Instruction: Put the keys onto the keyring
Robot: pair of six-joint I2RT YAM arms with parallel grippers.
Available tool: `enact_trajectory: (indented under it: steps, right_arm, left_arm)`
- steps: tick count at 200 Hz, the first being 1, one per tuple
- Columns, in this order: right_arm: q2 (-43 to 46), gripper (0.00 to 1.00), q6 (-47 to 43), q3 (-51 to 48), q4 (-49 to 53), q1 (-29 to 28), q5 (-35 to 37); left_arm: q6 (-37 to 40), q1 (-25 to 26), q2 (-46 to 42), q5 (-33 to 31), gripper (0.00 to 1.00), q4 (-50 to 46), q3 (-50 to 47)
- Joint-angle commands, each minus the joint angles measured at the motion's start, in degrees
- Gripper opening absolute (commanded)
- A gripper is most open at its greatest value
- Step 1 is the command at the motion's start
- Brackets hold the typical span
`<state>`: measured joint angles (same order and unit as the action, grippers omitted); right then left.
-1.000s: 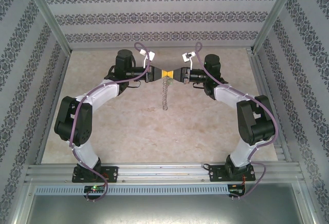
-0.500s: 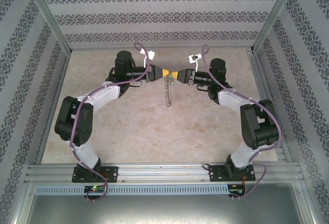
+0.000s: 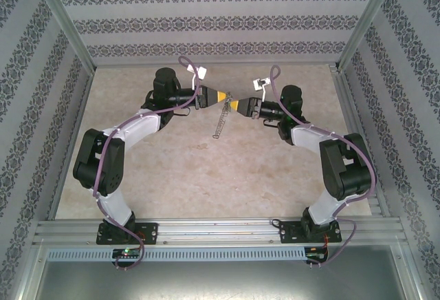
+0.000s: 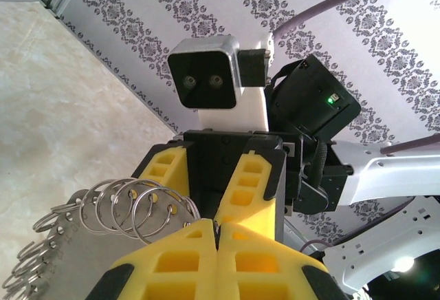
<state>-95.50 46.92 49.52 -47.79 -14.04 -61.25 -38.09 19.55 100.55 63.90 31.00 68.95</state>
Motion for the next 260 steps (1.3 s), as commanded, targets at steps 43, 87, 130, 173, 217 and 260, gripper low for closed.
enact_trajectory:
  steps: [43,87,130,173,217,260]
  right_arm:
    - [0.8,0.44,-0.8,-0.1,-3.1,-2.1,1.7]
    - [2.6,0.48,-1.7,-1.6,-2.6,-2.2,2.7]
    - [5.3,0.51,-4.8,-2.8,1.1,-2.5,4.4]
    - [4.8,0.52,-5.7,-2.1,2.3,-3.4,5.7]
    - [4.1,0.49,-6.9,-1.0,3.8,-4.8,7.5]
    - [4.3,0.36,-7.0,-1.0,3.8,-4.8,7.7]
  left_arm:
    - [-1.3,0.5,-2.8,0.6,0.0,5.1,0.1]
    - [-0.9,0.5,-3.2,0.2,0.0,4.7,0.0]
    - [-0.9,0.5,-3.2,-0.2,0.0,4.6,0.0]
    - [-1.4,0.6,-3.3,-0.1,0.0,5.2,0.0]
    - [-1.4,0.6,-3.8,-0.2,0.0,5.2,-0.3]
    - [-1.4,0.6,-4.1,-0.6,0.0,5.2,-0.5]
